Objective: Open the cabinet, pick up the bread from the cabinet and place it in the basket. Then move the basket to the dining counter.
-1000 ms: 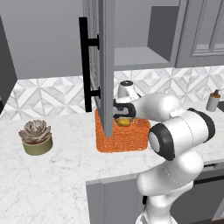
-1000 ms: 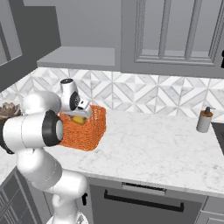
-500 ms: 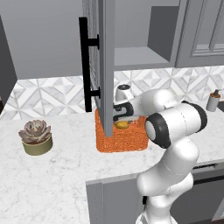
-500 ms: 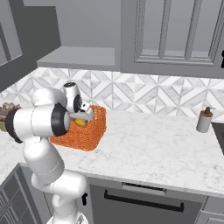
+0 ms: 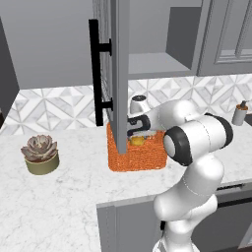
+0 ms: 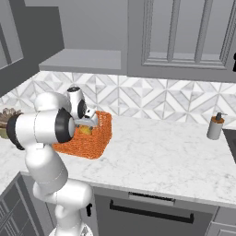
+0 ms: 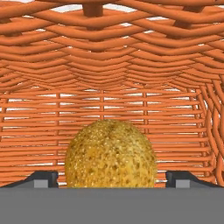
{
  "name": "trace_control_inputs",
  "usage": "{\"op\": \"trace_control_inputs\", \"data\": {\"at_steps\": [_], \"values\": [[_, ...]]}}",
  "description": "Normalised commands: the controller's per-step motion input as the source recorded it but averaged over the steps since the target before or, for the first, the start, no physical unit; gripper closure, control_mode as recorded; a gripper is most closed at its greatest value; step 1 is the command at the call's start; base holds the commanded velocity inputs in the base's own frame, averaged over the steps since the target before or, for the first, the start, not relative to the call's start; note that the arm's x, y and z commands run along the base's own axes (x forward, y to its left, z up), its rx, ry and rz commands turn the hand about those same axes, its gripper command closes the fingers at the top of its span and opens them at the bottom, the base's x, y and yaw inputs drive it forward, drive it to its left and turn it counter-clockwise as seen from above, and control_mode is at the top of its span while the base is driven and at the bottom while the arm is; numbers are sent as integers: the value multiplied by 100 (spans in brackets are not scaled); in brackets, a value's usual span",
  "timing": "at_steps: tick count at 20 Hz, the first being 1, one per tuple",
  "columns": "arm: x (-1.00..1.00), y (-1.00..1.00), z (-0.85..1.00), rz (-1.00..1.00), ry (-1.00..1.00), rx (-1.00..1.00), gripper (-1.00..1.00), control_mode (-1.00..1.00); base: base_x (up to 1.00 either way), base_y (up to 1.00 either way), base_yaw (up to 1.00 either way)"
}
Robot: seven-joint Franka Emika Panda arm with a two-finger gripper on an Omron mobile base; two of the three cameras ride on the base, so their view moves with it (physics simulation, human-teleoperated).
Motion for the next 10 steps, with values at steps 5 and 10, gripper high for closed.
{"op": "trace_control_inputs", "data": {"at_steps": [5,10], "values": [[0,0,6,0,0,0,-100,-100,0,0,0],[-22,-3,31,0,-5,0,-100,-100,0,0,0]]}}
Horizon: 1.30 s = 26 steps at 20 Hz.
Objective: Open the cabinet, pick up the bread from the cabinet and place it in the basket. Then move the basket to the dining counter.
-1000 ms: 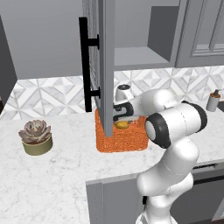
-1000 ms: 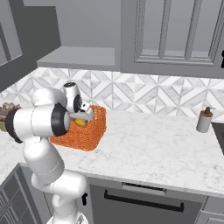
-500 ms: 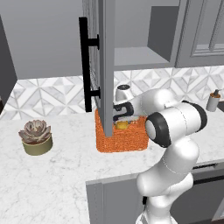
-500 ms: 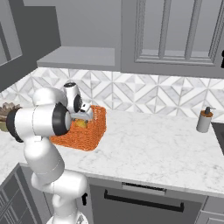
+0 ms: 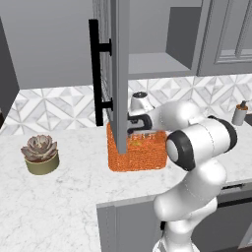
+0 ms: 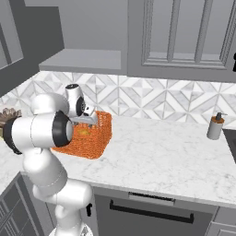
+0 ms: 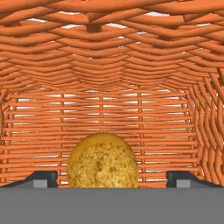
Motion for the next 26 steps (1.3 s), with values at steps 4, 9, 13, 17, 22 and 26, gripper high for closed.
{"op": "trace_control_inputs", "data": {"at_steps": [4,9,13,17,22,26], "values": [[-64,-11,52,0,-18,0,-100,-100,0,0,0],[-87,-44,43,-6,-8,0,-100,-100,0,0,0],[-75,-57,55,-15,0,0,-100,-100,0,0,0],[-66,-54,65,-14,0,1,-100,-100,0,0,0],[-26,-30,24,-11,4,1,-100,-100,0,0,0],[6,-20,-24,-4,13,7,-100,-100,0,0,0]]}}
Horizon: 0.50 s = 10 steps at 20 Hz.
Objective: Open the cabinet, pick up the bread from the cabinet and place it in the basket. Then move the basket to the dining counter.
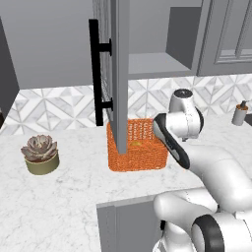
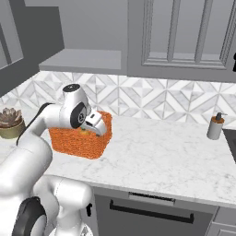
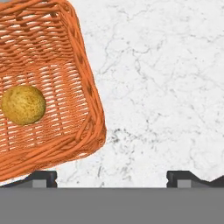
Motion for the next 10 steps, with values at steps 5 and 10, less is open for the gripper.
{"op": "trace_control_inputs", "data": {"at_steps": [5,10], "values": [[48,-4,-8,0,12,19,-100,-100,0,0,0],[52,0,-4,-1,11,13,-100,-100,0,0,0]]}}
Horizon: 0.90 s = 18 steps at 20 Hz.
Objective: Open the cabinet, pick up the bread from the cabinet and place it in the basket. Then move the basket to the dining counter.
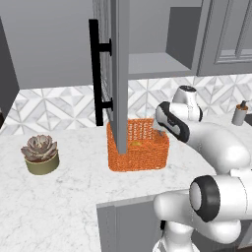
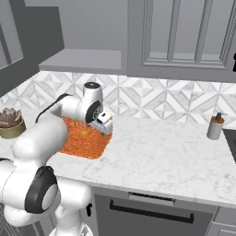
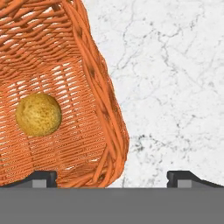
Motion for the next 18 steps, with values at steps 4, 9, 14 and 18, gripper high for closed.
{"op": "trace_control_inputs", "data": {"at_steps": [4,9,14,18], "values": [[19,0,-31,-4,4,0,-100,-100,0,0,0],[10,0,-39,-3,6,0,-100,-100,0,0,0],[19,0,-26,0,6,0,-100,-100,0,0,0],[29,5,-9,0,7,0,-100,-100,0,0,0]]}}
